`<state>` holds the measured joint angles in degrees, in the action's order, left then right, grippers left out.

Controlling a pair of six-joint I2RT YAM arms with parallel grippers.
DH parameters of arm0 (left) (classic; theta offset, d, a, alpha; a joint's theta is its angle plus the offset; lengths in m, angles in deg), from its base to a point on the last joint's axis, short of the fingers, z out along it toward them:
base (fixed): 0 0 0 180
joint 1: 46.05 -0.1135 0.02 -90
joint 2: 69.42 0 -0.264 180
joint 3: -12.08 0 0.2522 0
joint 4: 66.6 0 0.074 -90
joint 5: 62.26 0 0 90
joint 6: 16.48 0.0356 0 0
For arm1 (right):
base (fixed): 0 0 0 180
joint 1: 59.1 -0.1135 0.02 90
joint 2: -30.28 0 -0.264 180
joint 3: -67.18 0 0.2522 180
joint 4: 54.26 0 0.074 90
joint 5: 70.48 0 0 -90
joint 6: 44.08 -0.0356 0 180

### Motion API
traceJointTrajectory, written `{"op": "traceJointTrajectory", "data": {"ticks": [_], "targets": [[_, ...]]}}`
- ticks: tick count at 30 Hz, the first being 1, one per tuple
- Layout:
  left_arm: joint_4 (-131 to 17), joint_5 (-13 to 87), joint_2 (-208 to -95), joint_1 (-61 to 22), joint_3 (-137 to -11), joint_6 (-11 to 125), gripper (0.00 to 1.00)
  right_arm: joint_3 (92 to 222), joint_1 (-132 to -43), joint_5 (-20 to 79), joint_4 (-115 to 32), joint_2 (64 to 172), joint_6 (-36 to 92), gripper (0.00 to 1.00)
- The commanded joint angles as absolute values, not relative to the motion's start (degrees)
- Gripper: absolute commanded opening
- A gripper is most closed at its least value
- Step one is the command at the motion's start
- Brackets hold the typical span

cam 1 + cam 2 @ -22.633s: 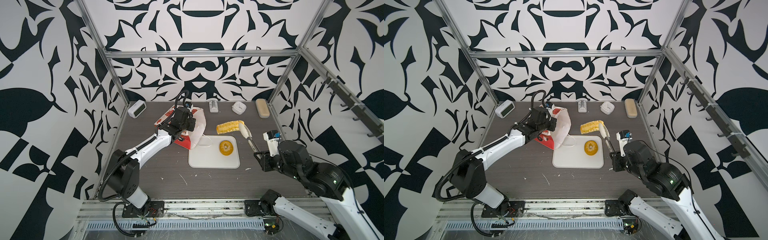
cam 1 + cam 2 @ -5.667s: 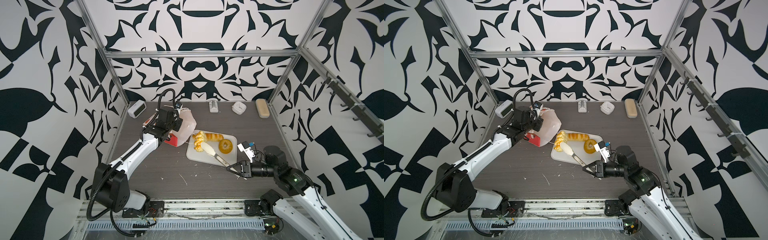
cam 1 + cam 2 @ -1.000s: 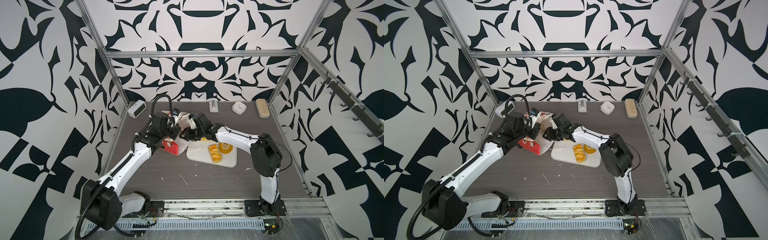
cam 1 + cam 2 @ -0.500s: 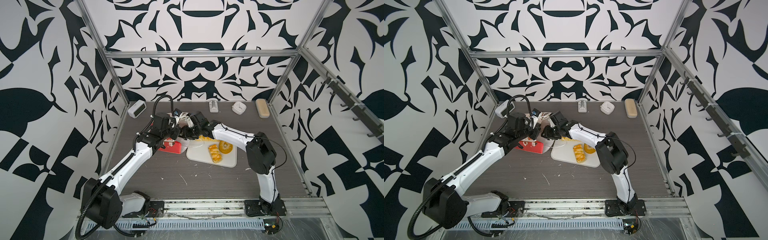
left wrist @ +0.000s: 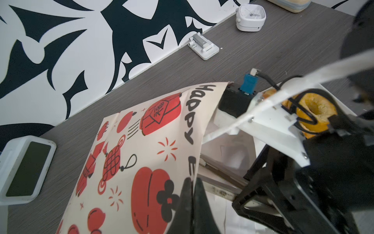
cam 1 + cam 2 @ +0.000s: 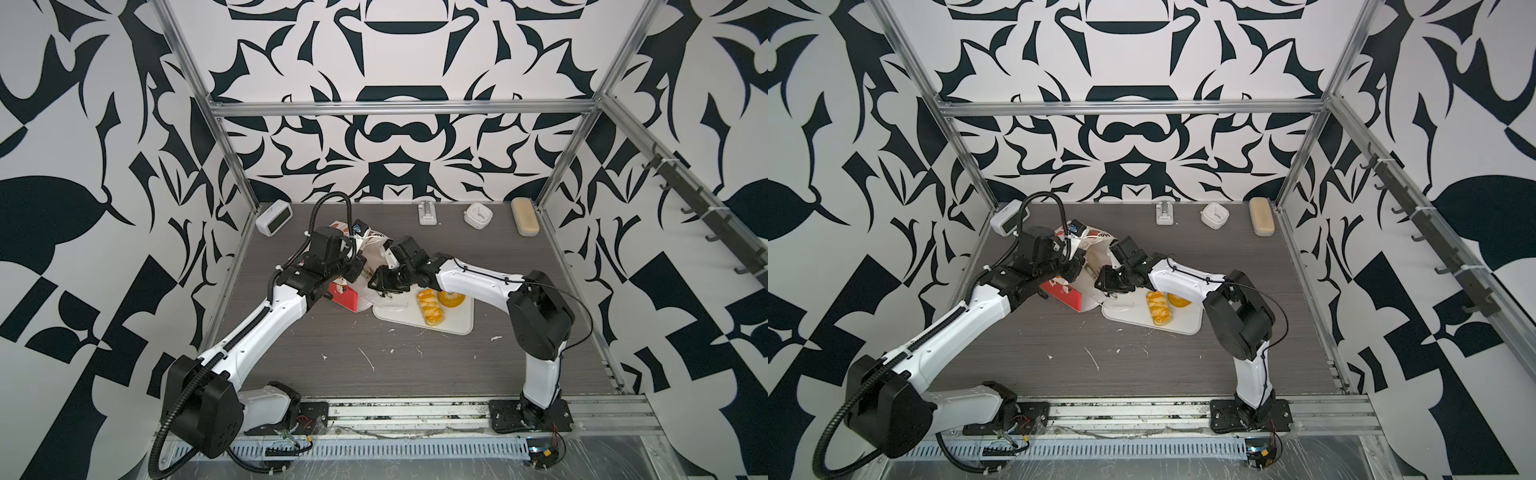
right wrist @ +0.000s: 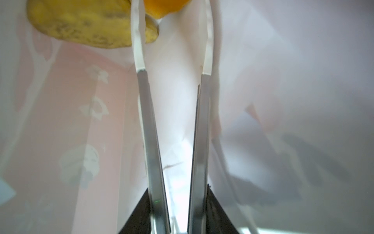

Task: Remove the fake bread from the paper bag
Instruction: 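Reach the tongs toward the orange round pastry inside the bag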

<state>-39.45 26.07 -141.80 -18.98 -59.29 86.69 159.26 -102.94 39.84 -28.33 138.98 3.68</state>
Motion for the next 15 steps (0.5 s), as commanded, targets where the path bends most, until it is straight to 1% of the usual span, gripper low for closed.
{"op": "traceJointTrajectory", "data": {"ticks": [1,6,15], "targets": [[-36.81,24.7,-140.89,-19.15,-60.14,87.93,0.0,157.23,-103.55,38.36,-30.91,133.86,2.79,0.4],[-36.06,23.79,-140.17,-19.15,-60.08,88.36,0.0,155.39,-104.02,36.94,-31.7,130.25,3.02,0.4],[-35.79,23.44,-139.64,-19.15,-60.72,88.2,0.0,156.19,-104.45,37.71,-34.85,131.75,2.64,0.39]]}}
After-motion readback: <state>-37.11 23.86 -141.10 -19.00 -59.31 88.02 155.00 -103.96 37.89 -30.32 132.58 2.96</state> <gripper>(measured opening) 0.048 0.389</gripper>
